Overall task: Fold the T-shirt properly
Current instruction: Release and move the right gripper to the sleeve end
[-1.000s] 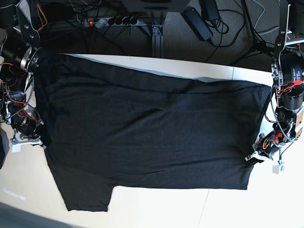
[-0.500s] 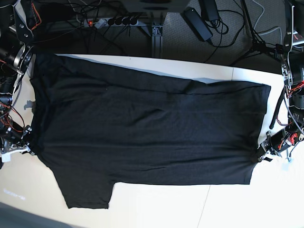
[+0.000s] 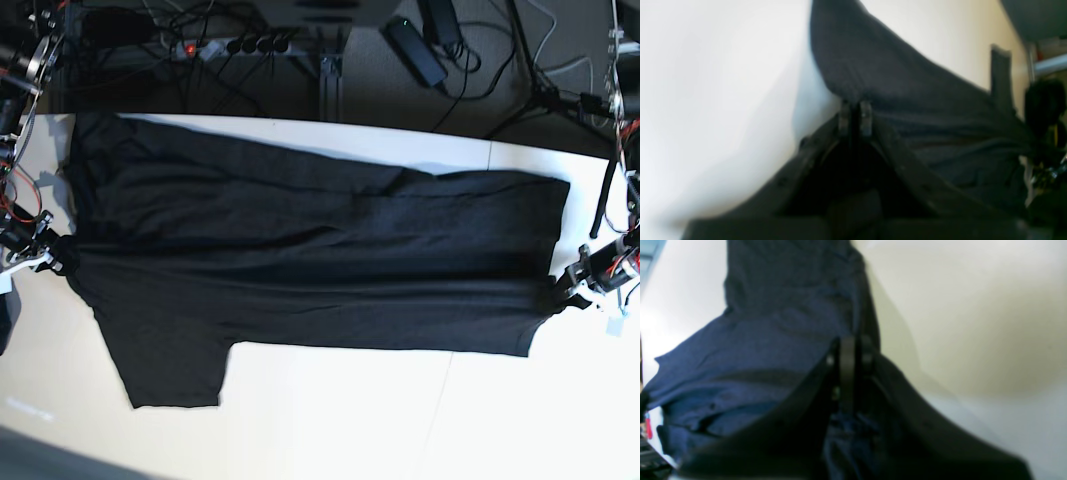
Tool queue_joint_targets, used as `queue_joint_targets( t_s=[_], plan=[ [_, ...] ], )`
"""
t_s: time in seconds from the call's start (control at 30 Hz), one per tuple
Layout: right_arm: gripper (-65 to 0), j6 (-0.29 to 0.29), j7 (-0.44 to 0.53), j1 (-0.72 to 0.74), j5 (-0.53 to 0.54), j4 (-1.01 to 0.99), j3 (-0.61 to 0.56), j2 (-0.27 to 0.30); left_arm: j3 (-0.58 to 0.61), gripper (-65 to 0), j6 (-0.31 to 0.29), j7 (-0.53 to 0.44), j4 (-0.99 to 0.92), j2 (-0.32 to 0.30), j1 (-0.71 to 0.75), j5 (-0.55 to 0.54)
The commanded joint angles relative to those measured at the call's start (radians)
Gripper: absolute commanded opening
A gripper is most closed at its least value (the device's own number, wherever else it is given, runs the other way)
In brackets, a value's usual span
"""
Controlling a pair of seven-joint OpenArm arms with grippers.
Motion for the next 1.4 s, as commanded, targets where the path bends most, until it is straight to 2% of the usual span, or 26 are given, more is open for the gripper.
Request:
queue_joint_targets(
  t_s=[0.0,0.2,0.47,0.7,0.73,0.83,0.9,1.07,1.23,1.37],
  plan=[
    [-65.0,0.082,0.018,0.003,0.017,0.034,0.005,0.032,-0.005,-65.0,-0.023,-0.013,0.060,-0.030,-0.004,-0.033],
    [-65.0,0.082,0.011,-0.051,0.018,0.090,0.007,0.057,-0.005,-65.0,-0.023,-0.013,0.206,-0.068,0.084,-0.034],
    [-65.0,0.082,0.013,-0.083,0.017,0.091,0.008,0.069,-0.005,-65.0,-0.023,-0.015,0.206,-0.079,0.101,-0.021],
    [-65.0,0.082,0.084,-0.080,-0.041,0.091,0.008,0.067,-0.005,-65.0,-0.023,-0.015,0.206,-0.079,0.101,-0.007],
    [-60.1,0.082,0.095,-0.080,-0.057,0.091,0.008,0.067,-0.005,-65.0,-0.023,-0.015,0.206,-0.079,0.101,-0.006],
    [-37.9,0.081,0.107,-0.079,-0.069,0.091,0.008,0.068,-0.005,-65.0,-0.023,-0.014,0.206,-0.079,0.101,-0.006],
    [-29.3,0.081,0.137,-0.076,-0.071,0.091,0.008,0.068,-0.005,-65.0,-0.023,-0.014,0.206,-0.079,0.101,-0.005],
    [-28.1,0.081,0.256,-0.056,-0.089,0.091,0.008,0.067,-0.005,-65.0,-0.023,-0.013,0.206,-0.079,0.102,0.003],
    [-28.1,0.081,0.262,0.045,-0.172,0.061,0.003,0.042,-0.005,-65.0,-0.023,-0.010,0.207,-0.079,0.102,0.003],
    [-28.1,0.080,0.278,0.158,-0.215,-0.068,-0.011,-0.007,-0.005,-65.0,-0.023,-0.006,0.209,-0.079,0.102,0.003]
  ],
)
